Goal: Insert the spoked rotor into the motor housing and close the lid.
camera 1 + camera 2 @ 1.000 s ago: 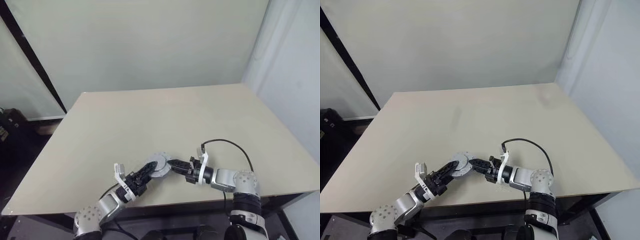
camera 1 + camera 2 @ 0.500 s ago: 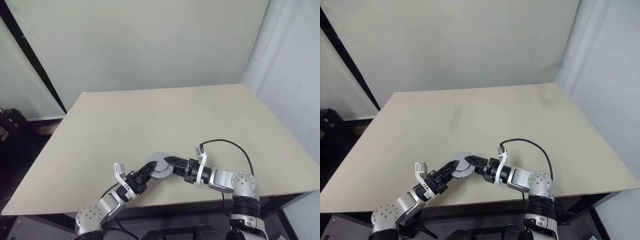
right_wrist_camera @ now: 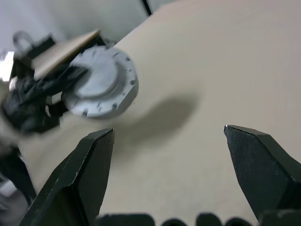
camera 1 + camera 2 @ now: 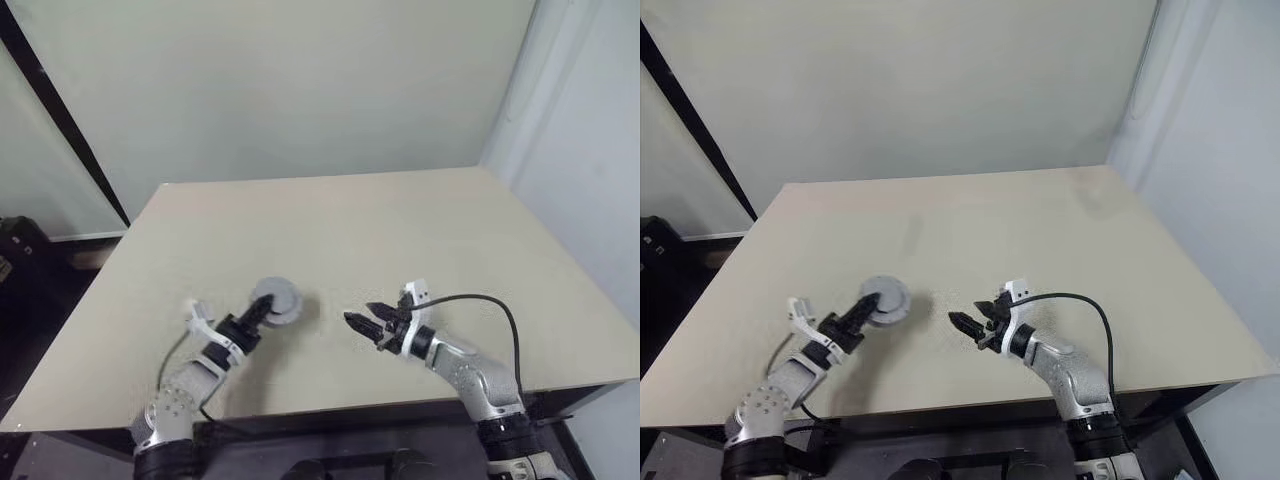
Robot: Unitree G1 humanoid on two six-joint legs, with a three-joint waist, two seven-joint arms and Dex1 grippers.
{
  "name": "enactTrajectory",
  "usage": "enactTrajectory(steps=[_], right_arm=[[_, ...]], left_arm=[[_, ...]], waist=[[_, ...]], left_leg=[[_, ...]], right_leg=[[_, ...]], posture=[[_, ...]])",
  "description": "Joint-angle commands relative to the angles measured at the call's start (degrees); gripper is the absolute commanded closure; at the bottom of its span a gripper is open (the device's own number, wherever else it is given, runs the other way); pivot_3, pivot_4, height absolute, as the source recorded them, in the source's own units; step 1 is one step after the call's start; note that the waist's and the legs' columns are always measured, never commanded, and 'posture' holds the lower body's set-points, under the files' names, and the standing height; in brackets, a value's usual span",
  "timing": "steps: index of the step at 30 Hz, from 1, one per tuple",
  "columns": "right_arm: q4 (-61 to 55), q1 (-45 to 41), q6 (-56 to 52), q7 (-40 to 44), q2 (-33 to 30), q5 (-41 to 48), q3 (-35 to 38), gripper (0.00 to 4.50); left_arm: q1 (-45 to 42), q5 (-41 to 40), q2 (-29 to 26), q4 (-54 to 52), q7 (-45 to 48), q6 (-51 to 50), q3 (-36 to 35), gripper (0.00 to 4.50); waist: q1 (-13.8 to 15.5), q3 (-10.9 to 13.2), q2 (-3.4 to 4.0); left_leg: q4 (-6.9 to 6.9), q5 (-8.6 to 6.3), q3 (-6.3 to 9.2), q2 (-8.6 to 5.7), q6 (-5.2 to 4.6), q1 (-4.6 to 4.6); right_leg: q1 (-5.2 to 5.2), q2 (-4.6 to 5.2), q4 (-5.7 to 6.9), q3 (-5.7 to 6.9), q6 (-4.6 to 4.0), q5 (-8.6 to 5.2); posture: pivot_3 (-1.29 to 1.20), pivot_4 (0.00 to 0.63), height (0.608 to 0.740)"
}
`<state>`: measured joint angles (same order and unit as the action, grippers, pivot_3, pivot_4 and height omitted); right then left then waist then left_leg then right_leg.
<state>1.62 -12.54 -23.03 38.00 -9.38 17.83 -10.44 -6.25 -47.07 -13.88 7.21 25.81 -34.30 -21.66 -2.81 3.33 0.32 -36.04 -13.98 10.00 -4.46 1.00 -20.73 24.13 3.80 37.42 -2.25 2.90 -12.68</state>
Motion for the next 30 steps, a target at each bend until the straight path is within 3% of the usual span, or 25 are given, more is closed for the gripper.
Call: enactTrajectory(steps=[1, 8, 15, 22, 30], right_arm=[[-0.93, -0.31, 13.65, 3.54, -2.44, -7.02, -5.13, 0.43], [1.94, 0.01, 22.91, 4.05, -3.60, -11.59, -8.08, 0.43], [2.79, 0.04, 23.45, 4.28, -4.31, -13.08, -8.95, 0.43], [3.36, -0.01, 23.31, 4.25, -4.46, -13.98, -9.38, 0.43], [4.50, -0.47, 22.91, 2.70, -4.18, -15.11, -8.91, 0.43]], left_arm=[[-3.01, 7.76, -2.01, 1.22, -0.77, 7.42, 1.61, 2.52], [-5.73, 14.30, -2.12, 7.49, -3.08, 13.82, 0.66, 2.52], [-5.93, 16.62, -1.92, 9.29, -3.75, 14.92, 1.15, 2.52], [-5.03, 17.90, -1.62, 9.33, -5.62, 15.73, 0.46, 0.16], [-1.06, 18.86, -2.01, 3.87, -8.53, 16.08, -0.49, 0.03]], waist=[[0.08, 0.02, -0.09], [0.41, 0.04, -0.80], [0.59, 0.04, -0.83], [0.62, 0.04, -0.83], [0.70, 0.03, -0.84]], left_leg=[[0.00, 0.00, 0.00, -0.03, 0.00, 0.00], [-0.03, 0.01, 0.12, 0.03, -0.01, 0.00], [-0.07, 0.01, 0.12, 0.05, -0.02, 0.10], [-0.15, 0.01, 0.14, 0.07, -0.02, 0.21], [-0.20, 0.01, 0.17, 0.07, -0.02, 0.24]], right_leg=[[-0.02, 0.00, -0.04, 0.00, 0.00, 0.00], [-0.05, 0.00, -0.06, 0.04, -0.07, 0.06], [-0.16, -0.05, -0.04, 0.06, -0.14, 0.10], [-0.29, -0.09, 0.00, 0.09, -0.17, 0.12], [-0.36, -0.07, -0.01, 0.09, -0.14, 0.14]], posture=[[0.00, 0.000, 0.740], [0.00, 0.000, 0.740], [0.00, 0.000, 0.740], [0.00, 0.000, 0.740], [0.00, 0.000, 0.740]])
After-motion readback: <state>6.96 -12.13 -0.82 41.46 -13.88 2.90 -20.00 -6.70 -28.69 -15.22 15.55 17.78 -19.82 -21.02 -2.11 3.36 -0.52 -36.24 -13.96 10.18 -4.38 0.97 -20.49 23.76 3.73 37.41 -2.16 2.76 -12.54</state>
